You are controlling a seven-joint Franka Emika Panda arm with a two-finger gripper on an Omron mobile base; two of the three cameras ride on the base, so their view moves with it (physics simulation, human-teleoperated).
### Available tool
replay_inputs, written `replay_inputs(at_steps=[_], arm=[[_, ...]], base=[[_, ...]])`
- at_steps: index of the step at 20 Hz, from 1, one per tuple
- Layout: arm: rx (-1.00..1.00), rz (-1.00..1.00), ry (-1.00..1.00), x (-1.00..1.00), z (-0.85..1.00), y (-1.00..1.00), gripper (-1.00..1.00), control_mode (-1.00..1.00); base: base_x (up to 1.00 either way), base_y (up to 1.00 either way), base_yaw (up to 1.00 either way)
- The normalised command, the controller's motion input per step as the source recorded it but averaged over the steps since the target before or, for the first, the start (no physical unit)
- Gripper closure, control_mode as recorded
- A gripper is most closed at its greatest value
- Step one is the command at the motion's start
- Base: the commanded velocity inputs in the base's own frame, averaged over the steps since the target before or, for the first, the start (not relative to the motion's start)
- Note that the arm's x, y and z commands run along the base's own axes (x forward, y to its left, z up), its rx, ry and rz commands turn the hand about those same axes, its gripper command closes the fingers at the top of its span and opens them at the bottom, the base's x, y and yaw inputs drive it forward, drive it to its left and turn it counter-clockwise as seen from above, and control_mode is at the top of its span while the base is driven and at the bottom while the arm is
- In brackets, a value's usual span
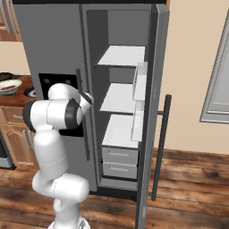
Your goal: Place one of the steaks on the plate and the other in the bowl. Then place the bowl in the fridge.
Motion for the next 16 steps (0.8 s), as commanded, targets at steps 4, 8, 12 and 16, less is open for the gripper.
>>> replay_inputs(at_steps=[4, 8, 12, 16], arm=[[0.0, 0.0, 0.02, 0.01, 0.0, 0.0, 1.0, -1.0], [0.0, 0.0, 0.0, 0.0, 0.0, 0.0, 1.0, -1.0], [0.0, -0.03, 0.04, -0.17, 0.01, 0.0, 1.0, -1.0], [0.0, -0.03, 0.03, -0.67, 0.07, 0.06, 1.0, -1.0]], base=[[0.0, 0.0, 0.0], [0.0, 0.0, 0.0], [0.0, 0.0, 0.0], [0.0, 0.0, 0.0]])
